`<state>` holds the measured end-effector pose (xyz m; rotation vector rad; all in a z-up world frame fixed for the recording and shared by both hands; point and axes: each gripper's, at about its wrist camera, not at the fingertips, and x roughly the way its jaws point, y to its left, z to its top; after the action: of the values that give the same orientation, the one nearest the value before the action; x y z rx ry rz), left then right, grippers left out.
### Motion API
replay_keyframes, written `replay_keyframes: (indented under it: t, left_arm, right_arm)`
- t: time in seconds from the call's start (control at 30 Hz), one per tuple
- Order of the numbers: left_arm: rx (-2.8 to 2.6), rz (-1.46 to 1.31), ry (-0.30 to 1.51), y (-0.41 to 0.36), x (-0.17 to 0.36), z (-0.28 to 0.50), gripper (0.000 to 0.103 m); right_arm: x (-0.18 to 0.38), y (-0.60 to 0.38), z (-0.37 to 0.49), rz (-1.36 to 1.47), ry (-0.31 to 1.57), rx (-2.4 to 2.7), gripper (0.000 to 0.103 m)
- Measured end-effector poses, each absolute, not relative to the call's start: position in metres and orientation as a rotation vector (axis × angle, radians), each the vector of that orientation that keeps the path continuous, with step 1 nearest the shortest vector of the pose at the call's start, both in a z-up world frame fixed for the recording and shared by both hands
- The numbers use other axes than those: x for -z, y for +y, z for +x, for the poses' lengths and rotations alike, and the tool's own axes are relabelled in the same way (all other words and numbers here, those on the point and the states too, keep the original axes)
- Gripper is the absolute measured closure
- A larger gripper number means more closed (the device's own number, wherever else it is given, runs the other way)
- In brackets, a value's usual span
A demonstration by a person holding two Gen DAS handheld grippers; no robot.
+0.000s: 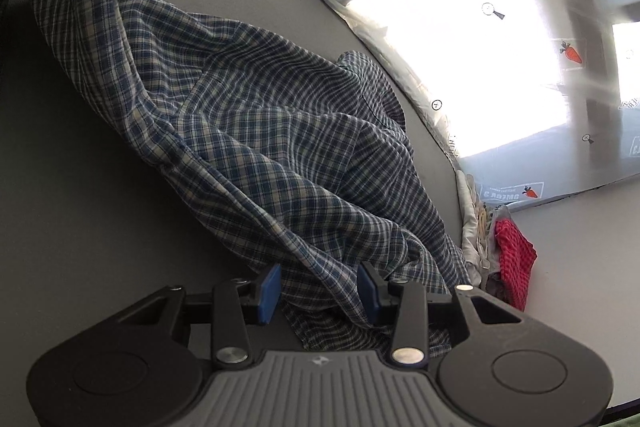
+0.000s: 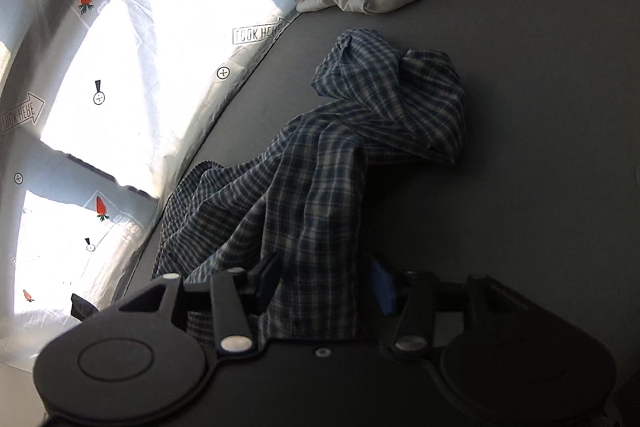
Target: Fold clothes
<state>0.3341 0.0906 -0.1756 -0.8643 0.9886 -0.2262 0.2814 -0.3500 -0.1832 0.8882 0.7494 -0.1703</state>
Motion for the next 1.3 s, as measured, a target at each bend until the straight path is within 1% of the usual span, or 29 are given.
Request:
replay_keyframes:
  t: [0.13,0.17,0.2,0.23,0.27,0.3,0.53,0.6,0.67,0.73,0.87,0.9,0.93,0.97,1.0,1.03,1.07,1.1,1.13,1.2,1.23,1.3]
  left_arm:
    - [0.21,-0.824,1.022,0.077,0.184,0.351,0.063]
    - [0.203,-0.81,1.022,0.074,0.185,0.354,0.076]
    - [0.197,-0.797,1.02,0.073,0.186,0.356,0.094]
    - [0.182,-0.783,1.014,0.073,0.185,0.357,0.098]
    - [0.171,-0.783,0.996,0.077,0.182,0.357,0.103]
    - [0.166,-0.792,0.972,0.082,0.178,0.355,0.103]
    - [0.055,-0.877,0.681,0.157,0.095,0.321,0.103]
    - [0.014,-0.859,0.609,0.173,0.073,0.309,0.103]
    - [-0.024,-0.825,0.564,0.187,0.059,0.3,0.103]
    - [-0.066,-0.776,0.57,0.194,0.06,0.297,0.103]
    - [-0.203,-0.761,0.798,0.194,0.112,0.304,0.102]
    - [-0.255,-0.748,0.87,0.192,0.127,0.304,0.102]
    - [-0.27,-0.732,0.886,0.191,0.132,0.302,0.101]
    - [-0.262,-0.715,0.871,0.189,0.131,0.297,0.098]
    - [-0.255,-0.699,0.855,0.188,0.129,0.293,0.091]
    - [-0.248,-0.682,0.839,0.187,0.128,0.288,0.085]
    - [-0.248,-0.649,0.822,0.187,0.121,0.288,0.073]
    - [-0.252,-0.606,0.803,0.187,0.11,0.29,0.068]
    - [-0.266,-0.557,0.78,0.187,0.099,0.293,0.067]
    - [-0.293,-0.501,0.737,0.19,0.084,0.3,0.063]
    - [-0.302,-0.487,0.714,0.191,0.079,0.305,0.061]
    - [-0.305,-0.464,0.674,0.192,0.071,0.316,0.052]
  right_arm:
    - [0.187,-0.333,0.301,0.815,0.818,0.139,0.05]
    - [0.189,-0.33,0.305,0.79,0.828,0.135,0.053]
    - [0.191,-0.328,0.309,0.772,0.841,0.13,0.069]
    - [0.192,-0.328,0.311,0.766,0.85,0.124,0.087]
    - [0.19,-0.331,0.309,0.777,0.834,0.11,0.092]
    - [0.185,-0.335,0.304,0.796,0.801,0.09,0.099]
    - [0.125,-0.38,0.268,0.837,0.542,0.064,0.1]
    - [0.112,-0.396,0.26,0.855,0.486,0.082,0.1]
    - [0.106,-0.408,0.256,0.84,0.472,0.116,0.1]
    - [0.107,-0.417,0.255,0.821,0.482,0.147,0.1]
    - [0.146,-0.406,0.274,0.687,0.713,0.259,0.1]
    - [0.156,-0.402,0.279,0.648,0.774,0.289,0.099]
    - [0.166,-0.399,0.284,0.608,0.835,0.319,0.095]
    - [0.17,-0.393,0.287,0.551,0.864,0.348,0.09]
    - [0.168,-0.384,0.289,0.479,0.865,0.376,0.085]
    - [0.162,-0.375,0.29,0.39,0.843,0.365,0.082]
    - [0.152,-0.37,0.294,0.316,0.798,0.337,0.076]
    - [0.142,-0.367,0.298,0.269,0.754,0.321,0.058]
    - [0.132,-0.365,0.303,0.222,0.709,0.304,0.049]
    - [0.117,-0.364,0.317,0.196,0.668,0.27,0.046]
    - [0.111,-0.365,0.327,0.2,0.659,0.247,0.041]
    - [0.105,-0.362,0.348,0.196,0.635,0.224,0.031]
